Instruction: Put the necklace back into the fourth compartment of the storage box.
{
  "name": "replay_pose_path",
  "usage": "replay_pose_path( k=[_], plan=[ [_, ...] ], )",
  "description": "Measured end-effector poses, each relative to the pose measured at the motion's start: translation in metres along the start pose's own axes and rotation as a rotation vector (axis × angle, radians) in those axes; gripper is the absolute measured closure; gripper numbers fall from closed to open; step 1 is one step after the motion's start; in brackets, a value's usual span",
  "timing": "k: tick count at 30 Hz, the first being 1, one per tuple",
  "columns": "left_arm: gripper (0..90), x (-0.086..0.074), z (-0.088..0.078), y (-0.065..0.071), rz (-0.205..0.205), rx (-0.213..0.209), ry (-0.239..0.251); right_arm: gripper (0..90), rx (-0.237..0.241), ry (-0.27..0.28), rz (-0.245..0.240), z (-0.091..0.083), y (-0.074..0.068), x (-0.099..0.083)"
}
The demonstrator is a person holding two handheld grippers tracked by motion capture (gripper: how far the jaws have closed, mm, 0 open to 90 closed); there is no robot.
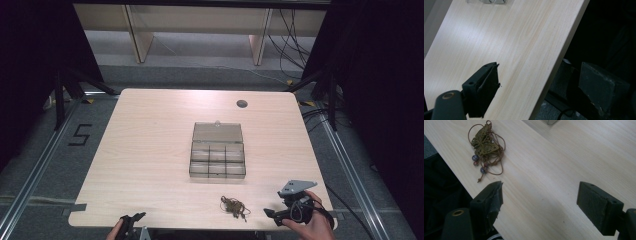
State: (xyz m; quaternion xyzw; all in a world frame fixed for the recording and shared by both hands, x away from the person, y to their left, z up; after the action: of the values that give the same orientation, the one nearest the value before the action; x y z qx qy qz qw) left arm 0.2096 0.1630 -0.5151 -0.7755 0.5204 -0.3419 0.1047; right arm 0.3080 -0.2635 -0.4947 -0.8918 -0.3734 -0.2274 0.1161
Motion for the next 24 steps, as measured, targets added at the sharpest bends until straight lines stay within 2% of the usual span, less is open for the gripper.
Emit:
replay_pose_path(
  k=[1, 4, 5, 6, 8, 9, 10, 11, 12, 14, 16, 17, 19, 20, 21, 22, 23, 24],
  plan=[
    [15.8, 0.001, 0.001, 0.001, -0.006, -0.019, 0.012, 22.2, -0.004, -0.023, 0.002, -0.003, -0.001, 0.0],
    [15.8, 0.0, 0.0, 0.0, 0.01, -0.014, -0.004, 22.1, 0.0, -0.022, -0.012, -0.003, -0.002, 0.001],
    [15.8, 0.0, -0.001, -0.001, 0.017, 0.013, -0.009, 22.1, -0.007, -0.01, 0.004, -0.003, -0.004, 0.002],
    [15.8, 0.001, 0.001, 0.001, -0.012, -0.011, 0.012, 22.0, 0.005, -0.02, 0.0, -0.004, -0.007, 0.005],
    [15.8, 0.001, 0.001, 0.001, -0.014, 0.006, 0.019, 21.5, 0.002, -0.022, -0.022, -0.004, -0.008, 0.007],
    [15.8, 0.0, 0.0, -0.001, 0.011, 0.011, -0.006, 21.5, -0.003, -0.028, -0.049, -0.004, -0.008, 0.008],
    [15.8, 0.0, 0.001, 0.001, -0.009, 0.004, 0.012, 21.4, 0.013, -0.039, -0.031, -0.005, -0.011, 0.009],
    [15.8, 0.0, 0.0, 0.0, 0.01, 0.005, -0.005, 21.2, 0.004, -0.018, -0.053, -0.003, -0.011, 0.011],
    [15.8, 0.0, 0.0, -0.001, 0.008, 0.009, 0.001, 21.1, 0.016, -0.036, -0.045, -0.004, -0.013, 0.011],
    [15.8, 0.001, 0.001, 0.001, -0.012, -0.011, 0.013, 21.1, 0.018, -0.041, -0.04, -0.003, -0.017, 0.013],
    [15.8, 0.001, 0.001, 0.002, -0.019, -0.02, 0.022, 21.2, 0.019, -0.054, -0.067, -0.002, -0.018, 0.015],
    [15.8, 0.0, 0.001, 0.0, -0.002, -0.014, 0.006, 21.5, 0.019, -0.041, -0.069, -0.001, -0.019, 0.016],
    [15.8, 0.001, 0.001, 0.001, -0.008, -0.016, 0.01, 21.5, 0.022, -0.045, -0.074, -0.001, -0.02, 0.016],
    [15.8, 0.0, 0.0, 0.0, 0.01, 0.002, -0.005, 21.4, 0.023, -0.054, -0.078, -0.001, -0.021, 0.018],
    [15.8, 0.0, -0.001, -0.001, 0.015, 0.002, -0.01, 21.4, 0.021, -0.075, -0.06, -0.002, -0.022, 0.018],
    [15.8, 0.0, 0.0, 0.0, 0.018, -0.017, -0.008, 21.4, 0.015, -0.064, -0.06, 0.0, -0.024, 0.019],
    [15.8, 0.001, 0.001, 0.001, -0.004, -0.013, 0.01, 21.5, 0.028, -0.077, -0.075, -0.001, -0.025, 0.021],
    [15.8, 0.001, 0.001, 0.001, 0.0, 0.001, 0.007, 21.4, 0.019, -0.065, -0.083, 0.001, -0.025, 0.022]
  ],
)
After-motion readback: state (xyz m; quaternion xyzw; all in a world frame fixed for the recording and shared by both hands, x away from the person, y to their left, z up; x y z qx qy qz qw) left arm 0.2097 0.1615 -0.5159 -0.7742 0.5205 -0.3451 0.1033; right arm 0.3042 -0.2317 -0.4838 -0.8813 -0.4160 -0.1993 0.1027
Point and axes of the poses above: each handheld gripper's, and its own axes: z roughly forward along the jaws, x roughly out of its top, y roughly to its right, the point moved 3 cm from there along z, roughly forward along the jaws, and after that the axes turned 8 degrees about -y, right-handed, at the moved point
